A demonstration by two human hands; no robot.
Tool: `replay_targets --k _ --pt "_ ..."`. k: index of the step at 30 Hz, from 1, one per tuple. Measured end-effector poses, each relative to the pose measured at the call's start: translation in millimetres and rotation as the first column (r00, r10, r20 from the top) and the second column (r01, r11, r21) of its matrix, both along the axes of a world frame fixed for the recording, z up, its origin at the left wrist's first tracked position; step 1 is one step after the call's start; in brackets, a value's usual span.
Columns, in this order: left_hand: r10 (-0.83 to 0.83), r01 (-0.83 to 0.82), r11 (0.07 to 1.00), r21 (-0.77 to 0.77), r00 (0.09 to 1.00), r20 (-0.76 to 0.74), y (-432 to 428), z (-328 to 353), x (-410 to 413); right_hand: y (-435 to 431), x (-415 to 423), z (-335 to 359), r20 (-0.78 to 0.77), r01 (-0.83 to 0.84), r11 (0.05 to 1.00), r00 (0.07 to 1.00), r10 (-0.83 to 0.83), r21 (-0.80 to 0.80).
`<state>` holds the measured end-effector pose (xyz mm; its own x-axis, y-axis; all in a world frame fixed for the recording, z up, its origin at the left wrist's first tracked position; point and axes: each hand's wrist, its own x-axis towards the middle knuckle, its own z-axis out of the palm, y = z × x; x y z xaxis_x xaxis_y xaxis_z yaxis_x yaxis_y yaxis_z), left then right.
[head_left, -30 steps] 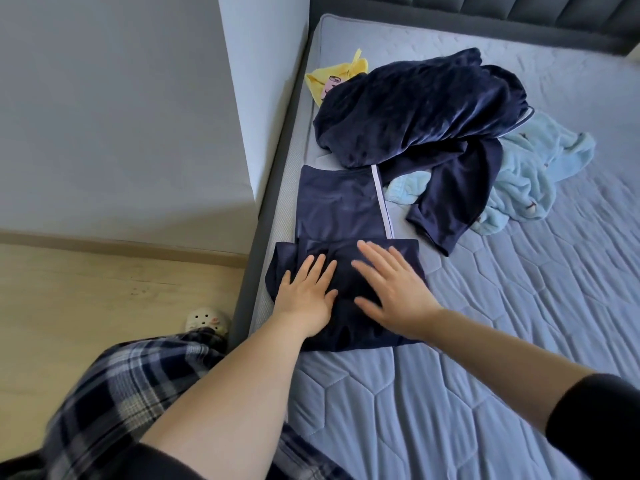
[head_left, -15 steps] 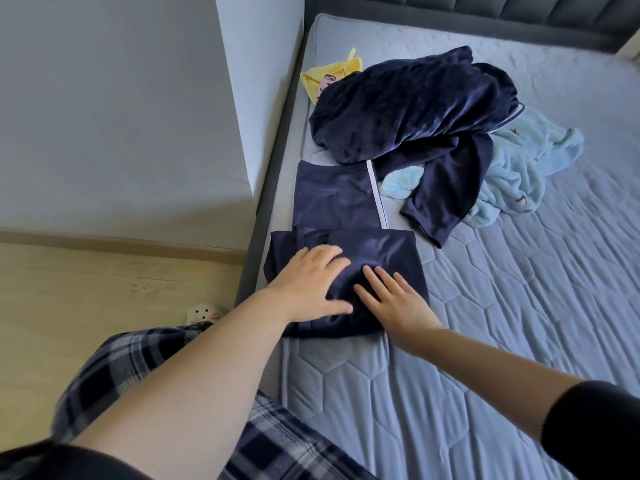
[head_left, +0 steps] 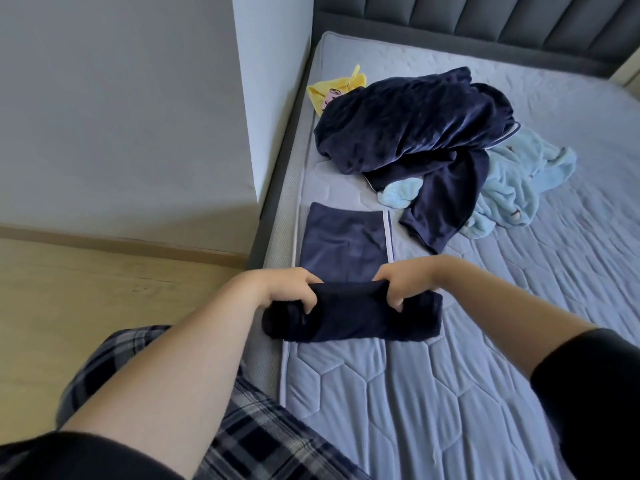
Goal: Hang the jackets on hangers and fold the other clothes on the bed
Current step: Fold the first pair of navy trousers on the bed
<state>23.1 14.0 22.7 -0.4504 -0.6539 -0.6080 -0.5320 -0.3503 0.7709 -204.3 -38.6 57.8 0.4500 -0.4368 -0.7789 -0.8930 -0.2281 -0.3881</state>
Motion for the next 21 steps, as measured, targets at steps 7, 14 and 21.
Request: replay_targets --k 7,14,21 --pt "0.327 -0.239 0.935 0.263 0.87 -0.37 -8 2 11 -27 -12 8 0.031 0.248 0.944 0.965 -0.261 0.216" --pt "0.761 -0.813 0.493 -0.31 0.576 -0.298 -34 -10 11 -76 -9 1 0.265 0.34 0.85 0.932 -0.248 -0.402" --pt "0.28 0.286 0.597 -0.749 0.801 0.529 -16 -47 -30 -87 10 -37 0.029 0.127 0.685 0.988 -0.153 -0.717"
